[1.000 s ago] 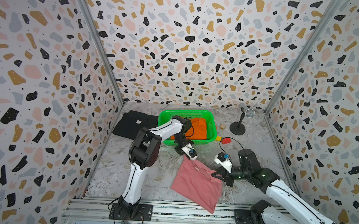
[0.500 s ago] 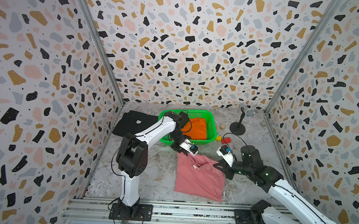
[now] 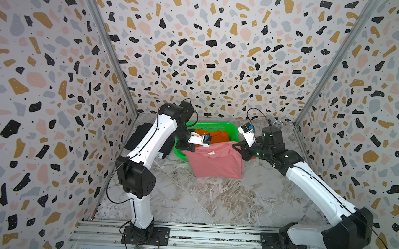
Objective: Put the folded t-shirts into the basket
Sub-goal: Place the T-shirt in the bin.
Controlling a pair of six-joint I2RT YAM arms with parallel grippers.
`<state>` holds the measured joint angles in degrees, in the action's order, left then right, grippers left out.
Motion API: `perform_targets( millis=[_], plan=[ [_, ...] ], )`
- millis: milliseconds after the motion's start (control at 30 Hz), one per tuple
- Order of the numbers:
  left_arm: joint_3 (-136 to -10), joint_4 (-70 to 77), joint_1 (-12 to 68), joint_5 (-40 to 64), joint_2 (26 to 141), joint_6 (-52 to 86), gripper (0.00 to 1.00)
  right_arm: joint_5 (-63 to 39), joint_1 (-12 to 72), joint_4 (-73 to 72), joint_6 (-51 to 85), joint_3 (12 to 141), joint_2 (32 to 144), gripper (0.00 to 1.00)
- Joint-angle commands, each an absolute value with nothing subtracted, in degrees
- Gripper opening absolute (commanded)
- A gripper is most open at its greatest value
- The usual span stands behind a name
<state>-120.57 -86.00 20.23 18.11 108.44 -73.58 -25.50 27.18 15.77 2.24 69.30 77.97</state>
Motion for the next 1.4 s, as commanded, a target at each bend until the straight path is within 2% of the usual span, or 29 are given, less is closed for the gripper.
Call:
perform_targets(
  millis=[0, 400, 667, 1367],
  plan=[
    [-127.15, -90.44, 17.37, 16.03, 111.58, -67.41, 0.00, -24.97, 25.95, 13.72, 5.68, 75.77, 82.31, 0.00],
    [-145.79, -83.67, 16.79, 9.93, 125.47, -64.19, 0.00, -27.53, 23.82, 12.83, 5.65, 96.15, 103.03, 0.00],
    [-141.34, -72.42, 16.26, 9.24, 128.23, -69.70, 0.00, -27.74, 21.19, 14.92, 5.33, 104.08, 112.14, 0.00],
    [-140.95, -64.35, 15.07, 12.59, 136.62, -76.20, 0.00, -31.64, 18.60, 11.72, 6.60, 106.75, 121.04, 0.00]
  ],
)
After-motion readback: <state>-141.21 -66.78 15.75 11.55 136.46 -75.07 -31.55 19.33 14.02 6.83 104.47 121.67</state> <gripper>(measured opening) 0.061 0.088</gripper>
